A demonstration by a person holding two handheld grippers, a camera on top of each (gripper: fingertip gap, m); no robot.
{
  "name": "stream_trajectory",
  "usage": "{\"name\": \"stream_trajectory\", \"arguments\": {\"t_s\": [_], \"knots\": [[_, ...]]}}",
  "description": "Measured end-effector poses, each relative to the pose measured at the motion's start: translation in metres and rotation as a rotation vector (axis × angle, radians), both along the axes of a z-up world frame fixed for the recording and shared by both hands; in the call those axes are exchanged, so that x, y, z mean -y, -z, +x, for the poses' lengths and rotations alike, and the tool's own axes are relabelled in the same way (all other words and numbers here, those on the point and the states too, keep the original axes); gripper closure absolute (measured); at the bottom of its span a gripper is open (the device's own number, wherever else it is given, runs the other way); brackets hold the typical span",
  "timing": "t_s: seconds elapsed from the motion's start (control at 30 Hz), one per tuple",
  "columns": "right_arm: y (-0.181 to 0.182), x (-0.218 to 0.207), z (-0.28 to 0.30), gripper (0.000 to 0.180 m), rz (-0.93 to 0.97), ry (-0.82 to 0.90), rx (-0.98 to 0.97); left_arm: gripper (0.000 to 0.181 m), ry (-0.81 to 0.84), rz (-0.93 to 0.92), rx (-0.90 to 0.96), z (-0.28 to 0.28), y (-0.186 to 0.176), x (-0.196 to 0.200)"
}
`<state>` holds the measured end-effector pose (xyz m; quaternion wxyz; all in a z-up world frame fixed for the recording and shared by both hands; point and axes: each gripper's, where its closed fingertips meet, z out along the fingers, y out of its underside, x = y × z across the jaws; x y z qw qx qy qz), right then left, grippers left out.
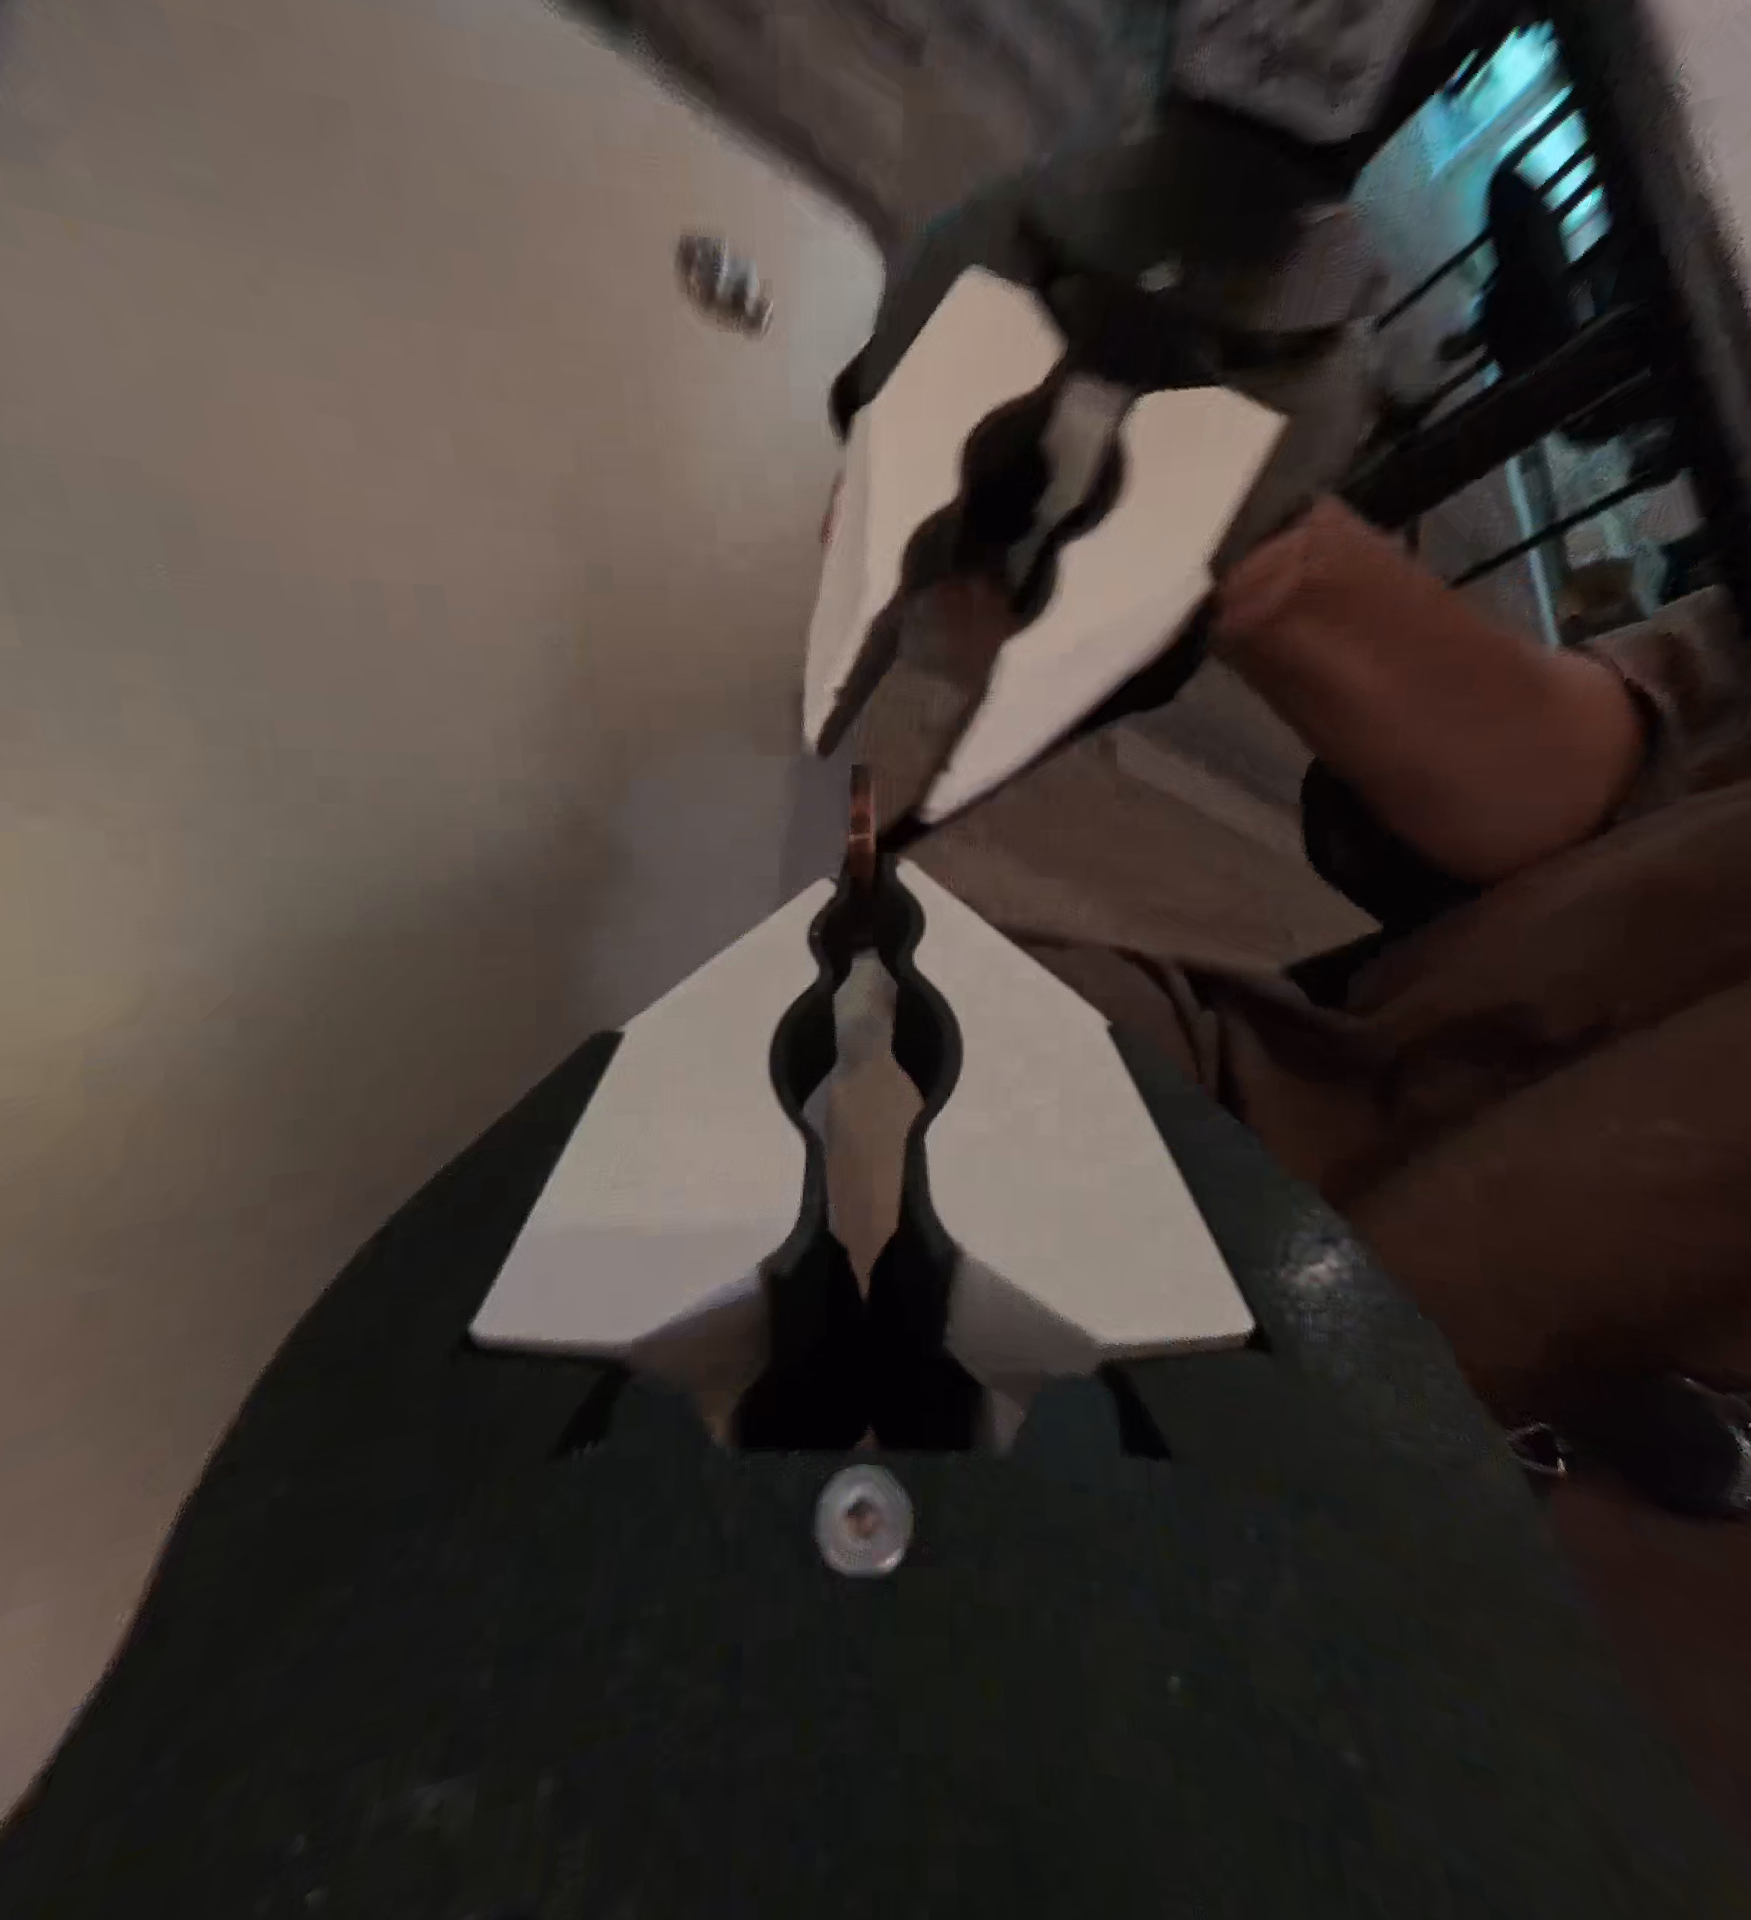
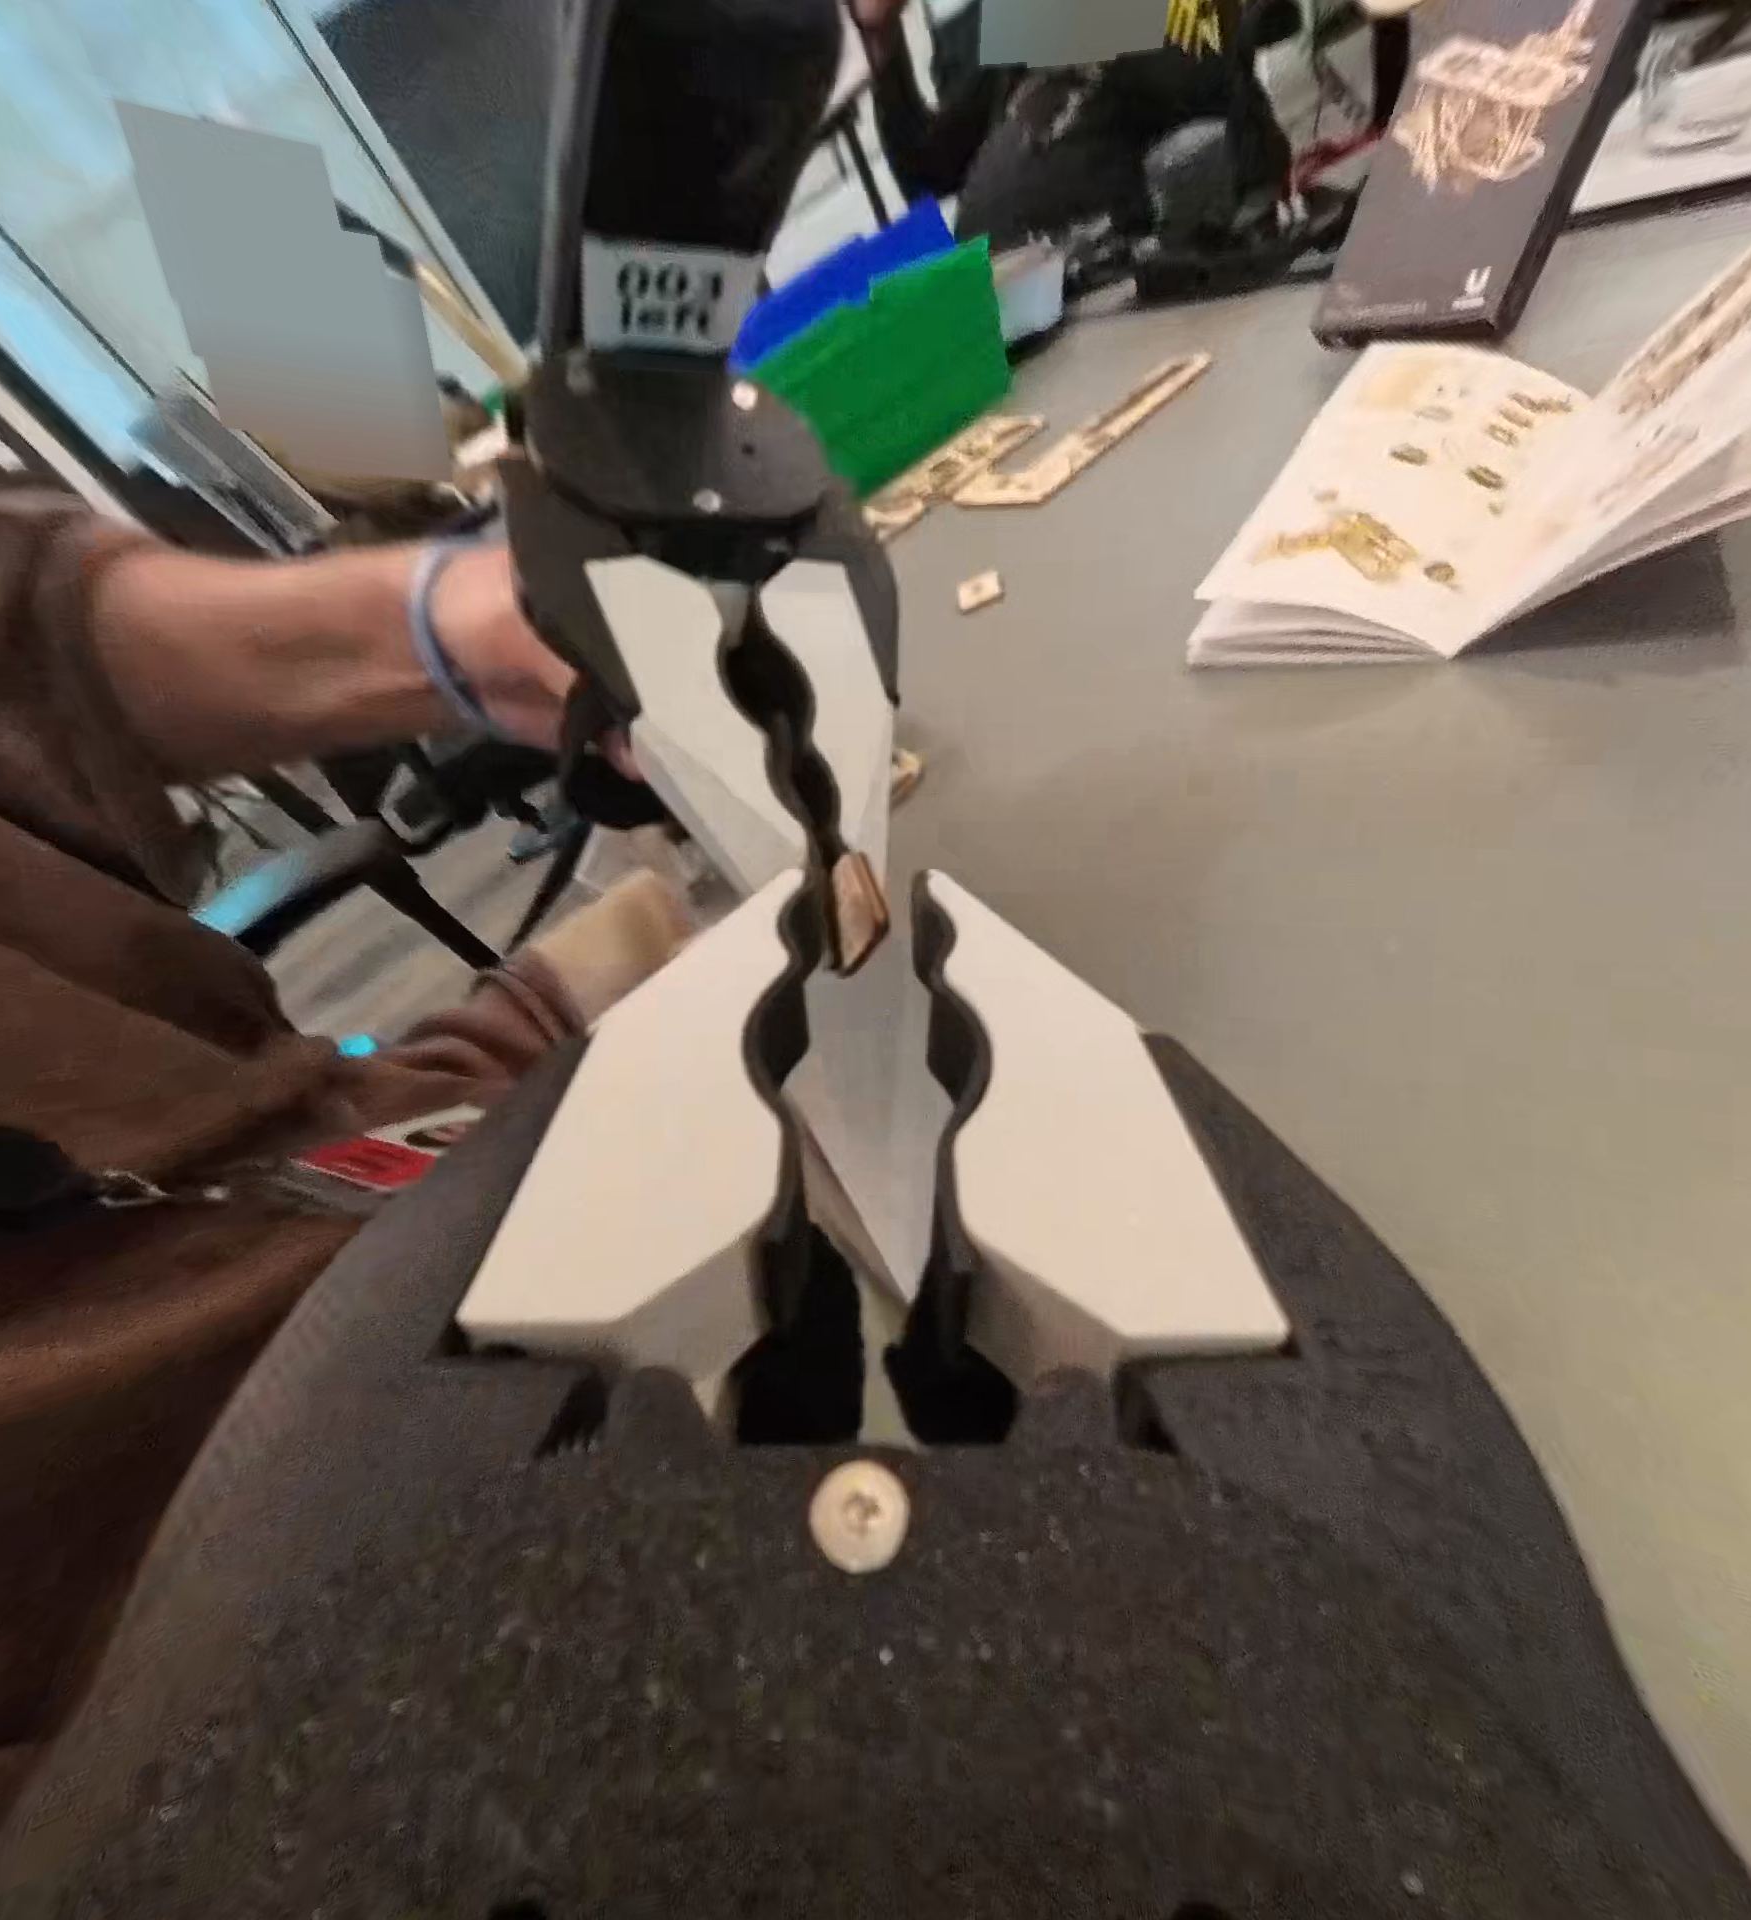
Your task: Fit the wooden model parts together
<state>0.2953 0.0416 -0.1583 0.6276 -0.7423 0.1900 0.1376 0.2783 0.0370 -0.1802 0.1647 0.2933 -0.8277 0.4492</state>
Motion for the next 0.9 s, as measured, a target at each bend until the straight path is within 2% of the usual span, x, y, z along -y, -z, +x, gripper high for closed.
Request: {"name": "stream_trajectory", "arguments": {"t_s": [0.07,0.23,0.4,0.57,0.77,0.9], "knots": [[-0.013,0.001,-0.005,0.174,0.065,-0.031,-0.014,0.18,-0.034,-0.08,0.101,-0.001,-0.017,0.005],[-0.016,-0.002,-0.013,0.175,0.074,-0.07,-0.029,0.18,-0.108,-0.13,0.174,-0.007,-0.022,0.006],[0.016,-0.013,-0.008,0.174,-0.182,-0.003,0.086,0.178,-0.25,-0.012,0.183,-0.001,0.007,-0.006],[0.051,-0.019,-0.001,0.174,-0.357,0.067,0.087,0.174,-0.368,0.141,0.202,0.006,0.042,-0.012],[0.079,-0.018,-0.004,0.17,-0.407,0.032,-0.027,0.179,-0.388,0.15,0.093,0.0,0.072,-0.012],[0.082,-0.02,-0.003,0.169,-0.434,0.026,0.009,0.179,-0.435,0.103,0.079,0.0,0.076,-0.012]]}}
